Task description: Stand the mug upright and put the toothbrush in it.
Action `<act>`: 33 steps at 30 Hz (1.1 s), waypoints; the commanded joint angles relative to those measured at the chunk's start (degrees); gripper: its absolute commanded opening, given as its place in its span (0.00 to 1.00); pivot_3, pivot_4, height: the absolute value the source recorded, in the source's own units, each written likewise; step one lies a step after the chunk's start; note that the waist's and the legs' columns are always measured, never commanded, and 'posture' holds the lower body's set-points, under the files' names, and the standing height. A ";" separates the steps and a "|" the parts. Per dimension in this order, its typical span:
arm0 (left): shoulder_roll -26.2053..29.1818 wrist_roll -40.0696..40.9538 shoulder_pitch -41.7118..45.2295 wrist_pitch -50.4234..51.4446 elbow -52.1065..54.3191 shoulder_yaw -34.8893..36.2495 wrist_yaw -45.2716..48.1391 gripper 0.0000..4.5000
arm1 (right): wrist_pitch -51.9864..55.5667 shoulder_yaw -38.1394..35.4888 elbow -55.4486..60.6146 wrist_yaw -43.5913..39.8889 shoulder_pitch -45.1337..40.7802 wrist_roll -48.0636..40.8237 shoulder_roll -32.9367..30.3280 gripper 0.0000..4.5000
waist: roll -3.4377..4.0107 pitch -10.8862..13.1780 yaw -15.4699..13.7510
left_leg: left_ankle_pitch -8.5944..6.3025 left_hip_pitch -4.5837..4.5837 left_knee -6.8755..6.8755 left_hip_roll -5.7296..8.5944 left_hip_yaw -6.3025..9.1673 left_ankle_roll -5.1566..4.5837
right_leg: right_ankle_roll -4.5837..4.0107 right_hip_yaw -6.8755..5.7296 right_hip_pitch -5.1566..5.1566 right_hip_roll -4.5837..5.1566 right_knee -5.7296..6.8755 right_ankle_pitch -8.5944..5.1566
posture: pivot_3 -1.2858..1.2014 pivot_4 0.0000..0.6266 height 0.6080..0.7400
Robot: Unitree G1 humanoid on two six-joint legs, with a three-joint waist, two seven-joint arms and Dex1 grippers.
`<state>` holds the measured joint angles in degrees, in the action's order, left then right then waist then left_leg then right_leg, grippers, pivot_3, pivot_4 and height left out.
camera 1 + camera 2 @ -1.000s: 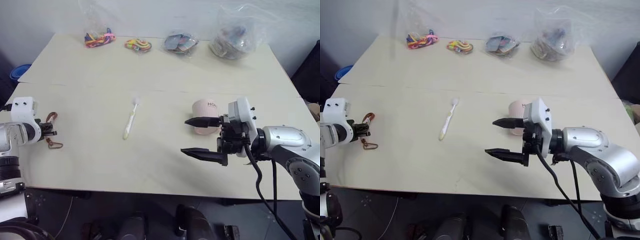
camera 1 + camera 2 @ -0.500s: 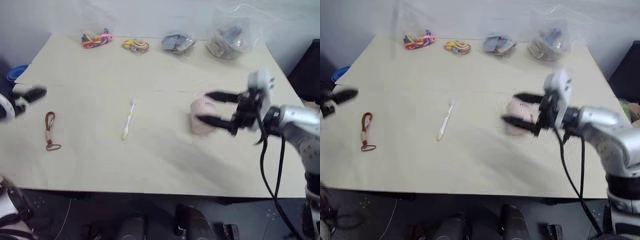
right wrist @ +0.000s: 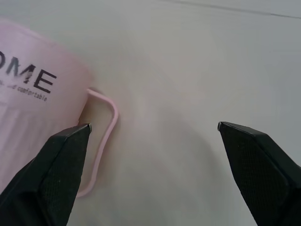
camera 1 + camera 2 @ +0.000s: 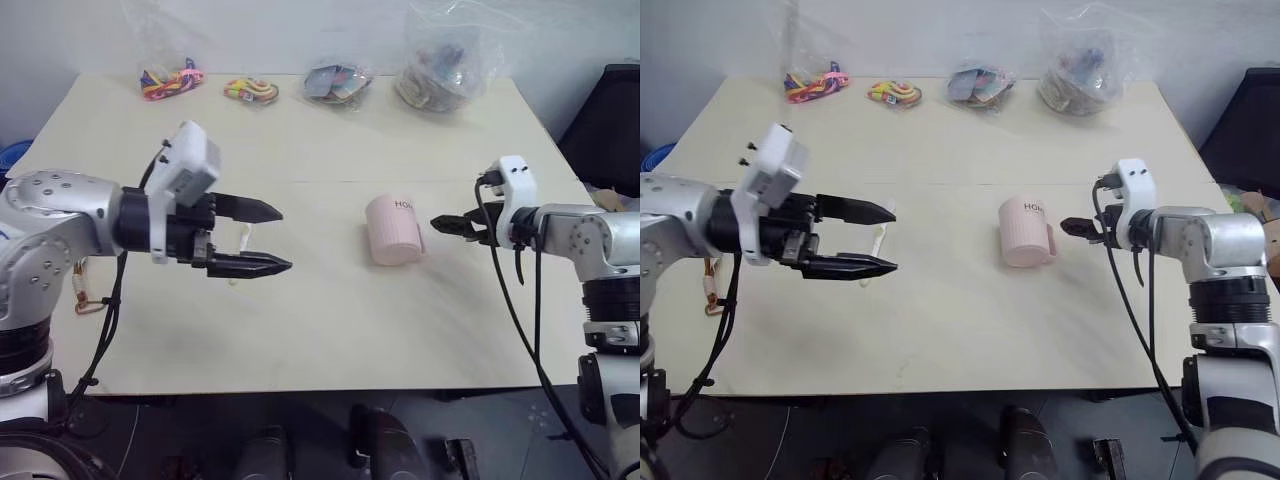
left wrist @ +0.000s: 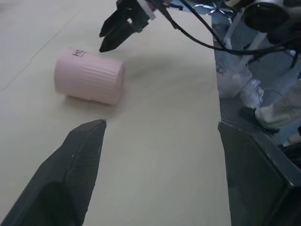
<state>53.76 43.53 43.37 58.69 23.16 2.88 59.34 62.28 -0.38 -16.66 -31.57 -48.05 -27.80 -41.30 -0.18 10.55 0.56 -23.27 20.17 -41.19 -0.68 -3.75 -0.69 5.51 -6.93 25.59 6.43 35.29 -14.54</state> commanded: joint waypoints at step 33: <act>-4.14 -0.90 -1.00 -0.65 -5.31 4.37 -9.70 0.91 | -51.58 1.76 2.12 8.80 8.22 14.77 32.79 0.01 | 0.03 0.02 0.82 | 0.03 0.01 0.01 0.01 0.17 0.05 | 0.00 -0.01 0.00 -0.05 0.03 0.00 | 0.52 0.24 1.00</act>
<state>49.54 42.09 42.23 57.73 17.34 4.76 50.79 20.28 2.02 -13.38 -24.65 -41.02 -15.94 -8.77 -0.15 10.57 1.38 -23.24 20.18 -41.19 -0.64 -3.53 -0.65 5.51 -6.95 25.57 6.39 35.34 -14.55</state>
